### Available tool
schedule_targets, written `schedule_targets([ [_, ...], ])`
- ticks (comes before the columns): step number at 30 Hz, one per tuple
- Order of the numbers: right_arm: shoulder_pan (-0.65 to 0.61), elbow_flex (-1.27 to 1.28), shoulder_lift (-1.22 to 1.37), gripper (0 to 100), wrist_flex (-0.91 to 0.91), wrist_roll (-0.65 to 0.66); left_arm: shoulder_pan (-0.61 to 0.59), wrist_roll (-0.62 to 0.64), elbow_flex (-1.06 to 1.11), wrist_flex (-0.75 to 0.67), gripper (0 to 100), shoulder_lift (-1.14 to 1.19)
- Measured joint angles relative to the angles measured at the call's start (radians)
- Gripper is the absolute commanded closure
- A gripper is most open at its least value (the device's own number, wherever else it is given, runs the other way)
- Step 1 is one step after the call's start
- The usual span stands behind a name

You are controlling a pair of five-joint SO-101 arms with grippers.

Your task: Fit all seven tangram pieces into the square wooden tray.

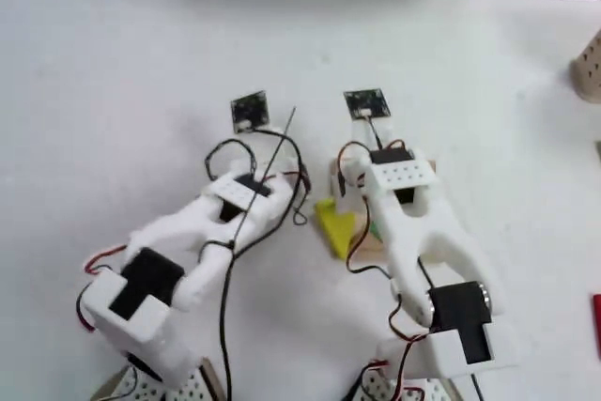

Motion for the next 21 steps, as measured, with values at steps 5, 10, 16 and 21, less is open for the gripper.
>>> schedule_targets([
  [5, 0.003, 0.0, 0.0, 98.1, 0.0, 0.002, 0.029, 0.002, -0.021, -0.002, 98, 0.009],
  [10, 0.017, -0.002, 0.003, 98.1, 0.006, 0.035, 0.052, 0.002, -0.04, 0.055, 98, 0.003],
  [16, 0.025, 0.0, 0.003, 98.1, 0.025, 0.038, 0.107, 0.002, -0.04, 0.164, 98, -0.041],
  [21, 0.026, -0.003, 0.017, 98.1, 0.025, 0.038, 0.114, 0.002, -0.052, 0.252, 98, -0.055],
])
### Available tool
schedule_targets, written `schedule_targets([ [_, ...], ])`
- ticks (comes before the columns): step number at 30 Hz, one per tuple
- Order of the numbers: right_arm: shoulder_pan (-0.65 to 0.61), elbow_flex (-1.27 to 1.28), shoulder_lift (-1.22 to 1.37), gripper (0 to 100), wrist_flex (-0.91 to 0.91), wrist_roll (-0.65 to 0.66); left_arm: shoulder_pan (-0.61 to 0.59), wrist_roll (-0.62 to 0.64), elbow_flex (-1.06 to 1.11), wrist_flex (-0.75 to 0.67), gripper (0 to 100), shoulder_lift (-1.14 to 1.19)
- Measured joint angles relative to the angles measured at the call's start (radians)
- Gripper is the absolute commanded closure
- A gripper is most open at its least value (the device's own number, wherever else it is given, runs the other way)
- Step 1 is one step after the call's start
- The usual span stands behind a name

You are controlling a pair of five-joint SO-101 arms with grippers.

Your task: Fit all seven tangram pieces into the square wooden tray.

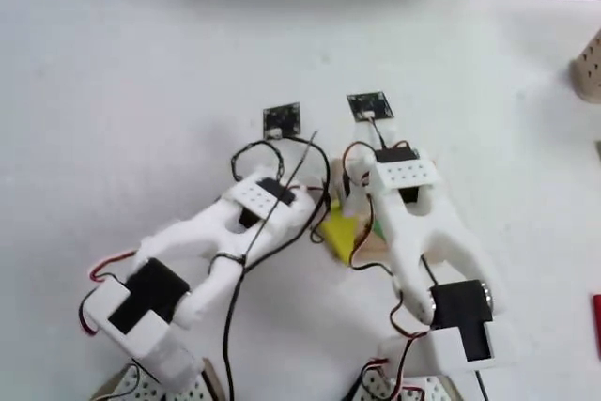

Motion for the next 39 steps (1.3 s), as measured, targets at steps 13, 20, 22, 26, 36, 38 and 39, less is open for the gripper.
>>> schedule_targets([
  [13, 0.0, -0.005, 0.034, 98.1, 0.002, 0.006, 0.04, 0.002, 0.014, 0.04, 98, -0.08],
  [20, 0.014, -0.101, 0.115, 98.1, 0.077, 0.009, 0.11, 0.002, 0.095, 0.041, 98, -0.215],
  [22, 0.018, -0.127, 0.137, 98.1, 0.098, 0.009, 0.118, 0.002, 0.11, 0.017, 98, -0.226],
  [26, 0.018, -0.146, 0.149, 98.1, 0.112, 0.009, 0.118, 0.002, 0.123, -0.009, 98, -0.23],
  [36, 0.021, -0.146, 0.149, 98.1, 0.112, 0.009, 0.118, 0.002, 0.123, -0.014, 98, -0.23],
  [38, 0.02, -0.146, 0.149, 98.1, 0.112, 0.009, 0.101, 0.002, 0.123, -0.015, 98, -0.23],
  [39, 0.02, -0.146, 0.149, 98.1, 0.112, 0.009, 0.08, 0.002, 0.123, -0.015, 98, -0.232],
])
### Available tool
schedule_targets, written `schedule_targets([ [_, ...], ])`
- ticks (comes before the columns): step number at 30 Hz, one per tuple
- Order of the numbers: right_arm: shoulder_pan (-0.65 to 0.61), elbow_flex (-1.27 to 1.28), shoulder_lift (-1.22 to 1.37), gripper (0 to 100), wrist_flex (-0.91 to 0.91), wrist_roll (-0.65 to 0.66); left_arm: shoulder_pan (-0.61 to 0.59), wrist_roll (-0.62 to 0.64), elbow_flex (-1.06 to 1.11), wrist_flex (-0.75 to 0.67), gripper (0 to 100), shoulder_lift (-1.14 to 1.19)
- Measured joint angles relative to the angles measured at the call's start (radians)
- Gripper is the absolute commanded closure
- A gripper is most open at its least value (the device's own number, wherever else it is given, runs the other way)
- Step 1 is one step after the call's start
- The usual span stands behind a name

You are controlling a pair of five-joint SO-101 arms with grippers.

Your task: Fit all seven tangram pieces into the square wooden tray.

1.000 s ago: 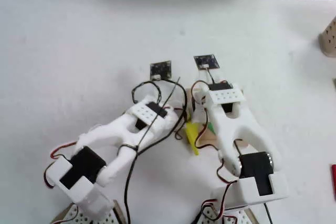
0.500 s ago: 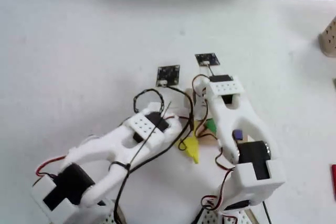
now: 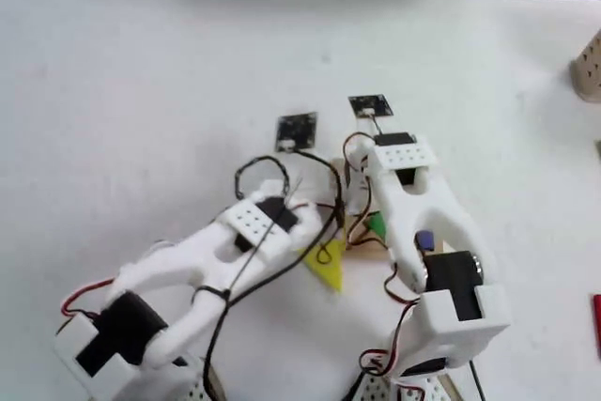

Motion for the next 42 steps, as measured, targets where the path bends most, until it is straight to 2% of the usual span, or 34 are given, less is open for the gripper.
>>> schedule_targets([
  [2, 0.0, 0.0, 0.0, 98.0, 0.0, 0.0, -0.063, -0.003, 0.0, 0.023, 98, 0.0],
  [6, -0.002, 0.017, -0.017, 98.0, -0.006, 0.0, -0.189, -0.121, 0.0, 0.161, 98, 0.0],
  [10, -0.003, 0.074, -0.066, 98.0, -0.035, 0.0, -0.212, -0.27, 0.034, 0.296, 98, 0.0],
  [15, -0.003, 0.098, -0.087, 98.0, -0.048, 0.0, -0.092, -0.382, 0.114, 0.319, 98, -0.031],
  [19, -0.003, 0.101, -0.092, 98.0, -0.048, 0.0, 0.049, -0.385, 0.141, 0.311, 98, -0.044],
  [23, 0.021, 0.103, -0.11, 98.0, -0.041, 0.0, 0.121, -0.361, 0.155, 0.244, 98, -0.049],
  [32, 0.109, 0.106, -0.153, 98.0, 0.032, 0.041, 0.206, -0.325, 0.157, 0.133, 98, -0.043],
  [37, 0.112, 0.118, -0.157, 98.0, 0.037, 0.043, 0.215, -0.324, 0.158, 0.06, 98, -0.04],
  [42, 0.112, 0.124, -0.166, 98.0, 0.032, 0.046, 0.215, -0.322, 0.158, 0.046, 98, -0.04],
])
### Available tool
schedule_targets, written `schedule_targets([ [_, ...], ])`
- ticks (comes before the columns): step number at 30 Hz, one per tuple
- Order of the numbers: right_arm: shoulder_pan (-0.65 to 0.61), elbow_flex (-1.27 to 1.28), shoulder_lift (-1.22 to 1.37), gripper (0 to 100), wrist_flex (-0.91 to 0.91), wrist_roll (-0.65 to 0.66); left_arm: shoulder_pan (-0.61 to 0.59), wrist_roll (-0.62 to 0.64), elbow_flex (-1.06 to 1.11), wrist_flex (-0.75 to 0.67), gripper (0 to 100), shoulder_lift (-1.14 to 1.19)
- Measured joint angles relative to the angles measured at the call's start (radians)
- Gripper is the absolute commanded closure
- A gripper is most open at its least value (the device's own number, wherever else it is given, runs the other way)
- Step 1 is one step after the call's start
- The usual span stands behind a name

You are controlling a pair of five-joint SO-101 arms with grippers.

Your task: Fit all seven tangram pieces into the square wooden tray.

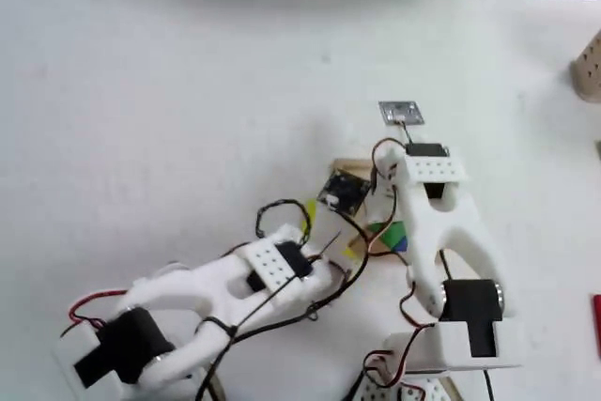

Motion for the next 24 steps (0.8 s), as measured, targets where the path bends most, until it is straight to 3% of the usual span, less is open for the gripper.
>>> schedule_targets([
  [10, 0.0, 0.0, 0.0, 98.0, -0.011, 0.0, 0.0, 0.0, 0.002, 0.008, 98, -0.017],
  [18, 0.0, 0.0, 0.0, 98.0, -0.018, 0.003, 0.015, 0.0, 0.034, 0.215, 98, -0.356],
  [24, 0.0, 0.0, 0.0, 98.0, -0.018, 0.003, -0.18, -0.066, 0.189, 0.215, 98, -0.482],
])
